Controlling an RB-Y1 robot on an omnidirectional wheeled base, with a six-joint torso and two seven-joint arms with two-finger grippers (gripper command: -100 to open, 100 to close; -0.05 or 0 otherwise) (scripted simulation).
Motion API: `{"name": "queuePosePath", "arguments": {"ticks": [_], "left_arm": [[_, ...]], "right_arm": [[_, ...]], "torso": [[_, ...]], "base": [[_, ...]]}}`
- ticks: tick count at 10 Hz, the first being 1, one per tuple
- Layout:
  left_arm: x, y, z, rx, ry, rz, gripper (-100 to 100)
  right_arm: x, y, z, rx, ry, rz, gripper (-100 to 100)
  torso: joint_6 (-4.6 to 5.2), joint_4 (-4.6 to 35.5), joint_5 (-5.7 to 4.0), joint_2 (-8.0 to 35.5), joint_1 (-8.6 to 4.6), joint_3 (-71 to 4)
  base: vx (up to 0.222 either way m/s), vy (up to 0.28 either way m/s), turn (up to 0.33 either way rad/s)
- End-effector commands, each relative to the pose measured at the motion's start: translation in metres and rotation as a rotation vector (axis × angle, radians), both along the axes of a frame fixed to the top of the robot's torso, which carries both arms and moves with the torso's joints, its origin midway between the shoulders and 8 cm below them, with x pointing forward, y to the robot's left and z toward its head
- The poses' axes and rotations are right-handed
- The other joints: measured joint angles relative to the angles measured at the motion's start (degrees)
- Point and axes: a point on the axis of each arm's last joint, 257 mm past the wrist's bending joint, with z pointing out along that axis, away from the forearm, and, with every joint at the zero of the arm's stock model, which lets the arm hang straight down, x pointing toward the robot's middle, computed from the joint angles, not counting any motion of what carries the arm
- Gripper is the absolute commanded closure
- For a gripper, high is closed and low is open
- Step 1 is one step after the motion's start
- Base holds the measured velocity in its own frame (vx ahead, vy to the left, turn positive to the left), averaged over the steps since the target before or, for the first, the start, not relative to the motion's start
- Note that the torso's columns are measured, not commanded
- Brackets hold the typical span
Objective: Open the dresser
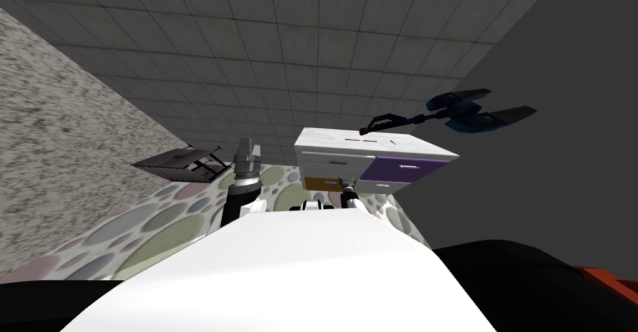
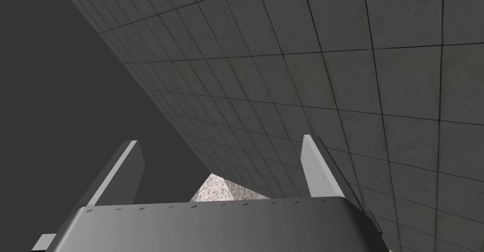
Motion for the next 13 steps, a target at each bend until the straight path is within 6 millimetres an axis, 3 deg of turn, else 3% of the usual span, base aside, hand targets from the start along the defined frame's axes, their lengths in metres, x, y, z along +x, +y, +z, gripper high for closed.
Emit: {"name": "queuePosePath", "arguments": {"ticks": [1, 3, 6, 8, 13], "left_arm": [[0.000, 0.000, 0.000, 0.000, 0.000, 0.000, 0], [0.000, 0.000, 0.000, 0.000, 0.000, 0.000, 0], [0.000, 0.000, 0.000, 0.000, 0.000, 0.000, 0], [0.000, 0.000, 0.000, 0.000, 0.000, 0.000, 0], [0.000, 0.000, 0.000, 0.000, 0.000, 0.000, 0]], "right_arm": [[-0.004, -0.007, -0.011, -0.093, 0.038, -0.016, -100], [-0.003, -0.008, -0.008, -0.123, 0.034, -0.011, -100], [-0.010, -0.019, -0.024, -0.268, 0.094, -0.034, -100], [-0.009, -0.019, -0.019, -0.308, 0.086, -0.026, -100], [-0.017, -0.032, -0.031, -0.537, 0.149, -0.048, -100]], "torso": [[0.01, 0.01, -0.01, 0.04, -0.02, 0.02], [0.02, 0.00, 0.00, 0.01, 0.00, 0.01], [0.01, 0.00, 0.00, 0.01, 0.00, 0.01], [0.01, 0.00, 0.00, -0.01, 0.01, -0.01], [0.01, 0.00, 0.00, 0.01, 0.00, 0.00]], "base": [[0.022, 0.009, 0.183], [0.016, 0.006, 0.029], [0.020, 0.009, 0.138], [0.020, 0.008, 0.039], [0.023, 0.007, 0.127]]}}
